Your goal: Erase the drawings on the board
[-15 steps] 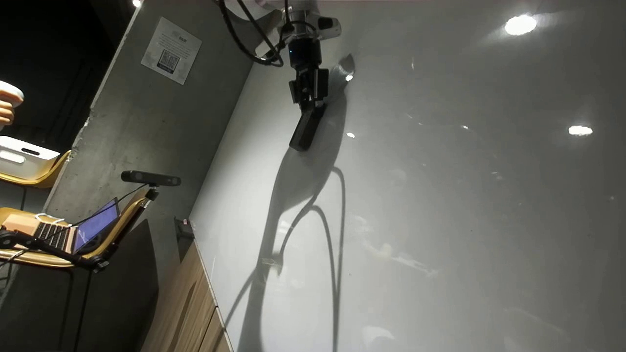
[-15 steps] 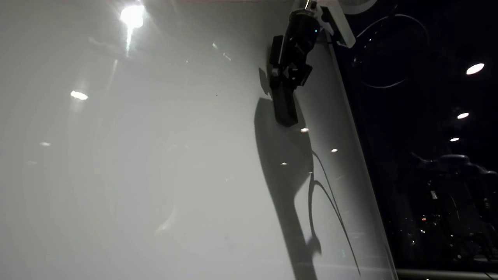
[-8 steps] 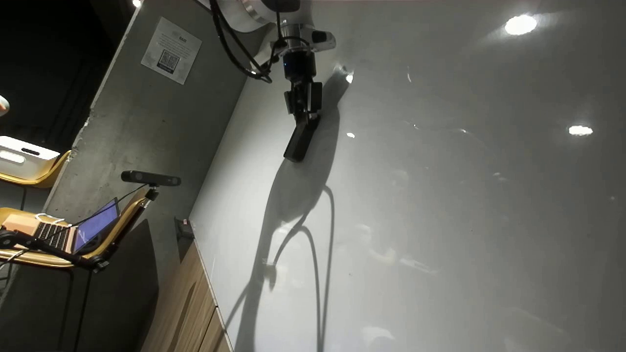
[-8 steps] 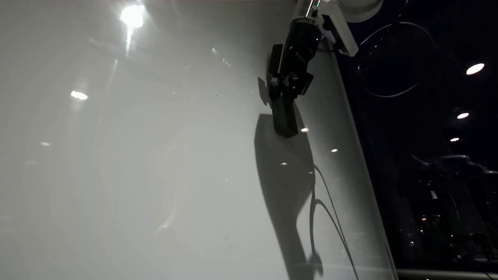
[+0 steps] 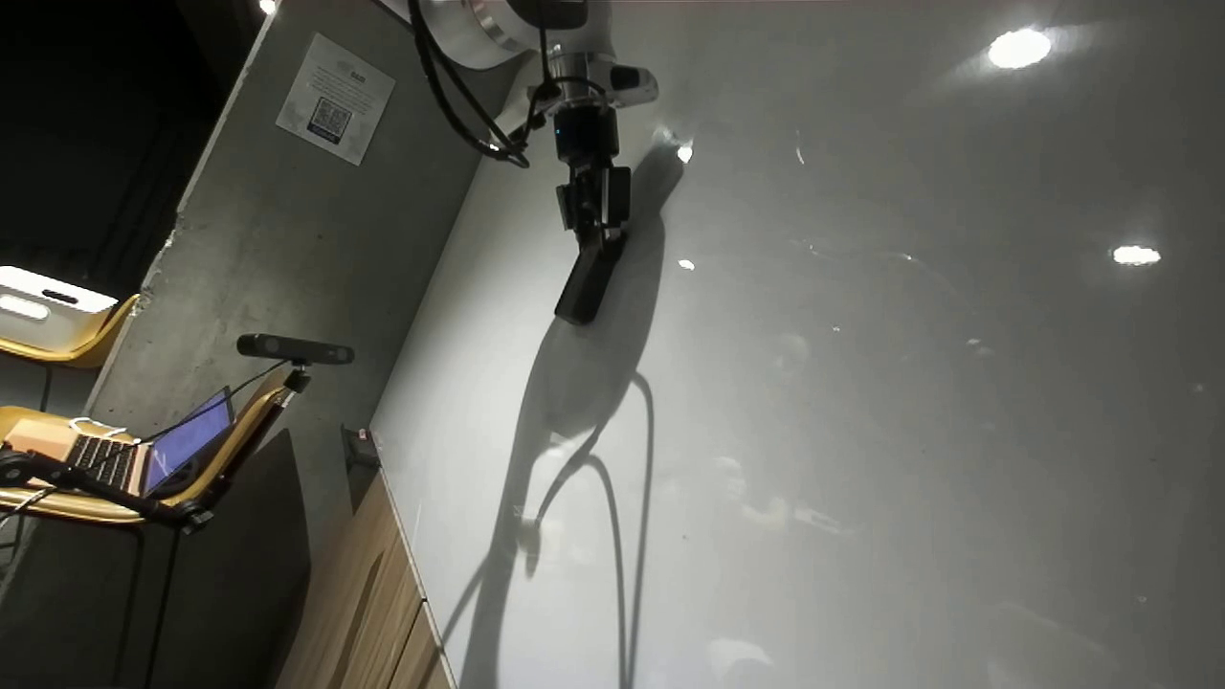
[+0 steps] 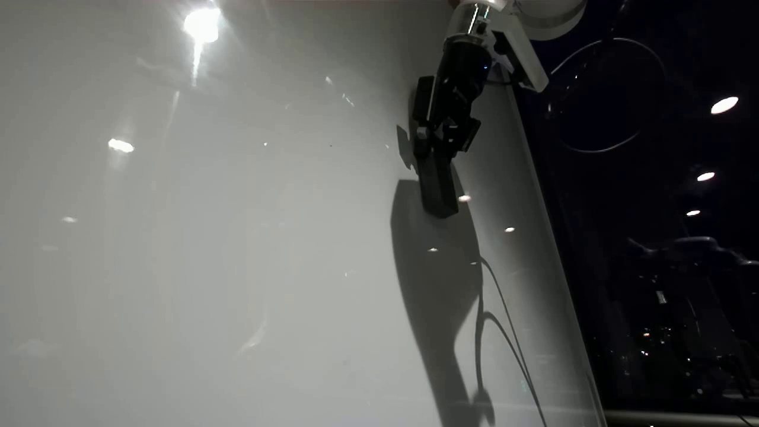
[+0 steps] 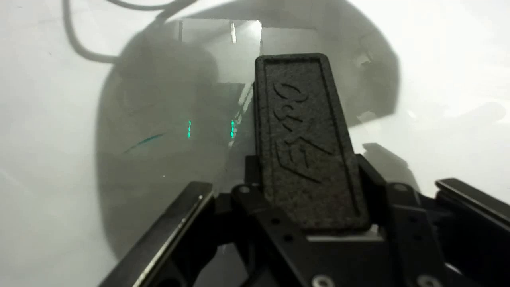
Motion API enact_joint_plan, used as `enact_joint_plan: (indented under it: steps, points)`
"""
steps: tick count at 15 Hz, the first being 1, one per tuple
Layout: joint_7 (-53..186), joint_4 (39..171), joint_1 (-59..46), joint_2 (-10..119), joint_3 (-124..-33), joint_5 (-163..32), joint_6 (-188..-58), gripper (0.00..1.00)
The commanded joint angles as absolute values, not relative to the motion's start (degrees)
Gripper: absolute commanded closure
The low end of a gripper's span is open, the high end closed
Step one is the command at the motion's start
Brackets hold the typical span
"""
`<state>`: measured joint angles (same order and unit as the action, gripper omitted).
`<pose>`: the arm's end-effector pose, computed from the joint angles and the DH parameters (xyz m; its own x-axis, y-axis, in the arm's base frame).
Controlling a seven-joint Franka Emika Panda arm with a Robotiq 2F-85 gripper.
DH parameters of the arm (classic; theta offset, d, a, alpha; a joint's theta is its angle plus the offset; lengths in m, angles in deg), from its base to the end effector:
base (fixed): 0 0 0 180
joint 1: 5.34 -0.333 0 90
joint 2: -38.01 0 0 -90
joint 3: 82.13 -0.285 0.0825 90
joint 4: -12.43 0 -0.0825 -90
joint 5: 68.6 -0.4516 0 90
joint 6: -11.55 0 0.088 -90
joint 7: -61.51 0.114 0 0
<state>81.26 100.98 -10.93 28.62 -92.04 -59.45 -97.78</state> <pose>0.5760 0.1572 0.7390 0.8482 -0.0462 0.5277 -0.0581 -0.9983 0.0059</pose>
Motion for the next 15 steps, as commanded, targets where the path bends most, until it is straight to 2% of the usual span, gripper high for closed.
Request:
enact_joint_plan:
  steps: [1, 5, 15]
  points:
    - [82.6, 101.3, -9.5, 30.6, -91.2, -56.8, -103.4, 0.68]
    - [83.7, 101.5, -9.4, 30.4, -91.4, -55.6, -103.0, 0.68]
    - [67.9, 110.7, -2.3, 29.1, -78.6, -62.9, -110.1, 0.68]
